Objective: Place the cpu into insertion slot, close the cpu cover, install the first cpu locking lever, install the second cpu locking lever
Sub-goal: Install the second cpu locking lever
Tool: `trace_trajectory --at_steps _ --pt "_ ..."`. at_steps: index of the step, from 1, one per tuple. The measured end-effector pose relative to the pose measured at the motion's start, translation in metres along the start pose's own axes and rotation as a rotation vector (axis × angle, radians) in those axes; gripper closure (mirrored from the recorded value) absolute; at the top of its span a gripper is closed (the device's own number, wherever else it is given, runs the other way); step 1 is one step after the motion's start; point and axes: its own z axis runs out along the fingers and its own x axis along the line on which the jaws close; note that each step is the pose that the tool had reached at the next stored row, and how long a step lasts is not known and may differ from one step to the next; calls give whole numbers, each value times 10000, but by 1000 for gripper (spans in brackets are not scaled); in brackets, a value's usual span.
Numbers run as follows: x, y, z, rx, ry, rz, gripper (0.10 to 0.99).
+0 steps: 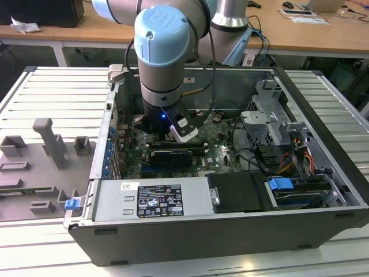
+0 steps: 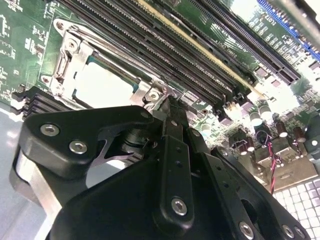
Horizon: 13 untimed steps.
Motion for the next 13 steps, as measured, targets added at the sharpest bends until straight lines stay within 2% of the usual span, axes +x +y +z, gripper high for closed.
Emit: trace_trajectory --at_steps 13 --pt "-4 31 -110 47 3 -1 980"
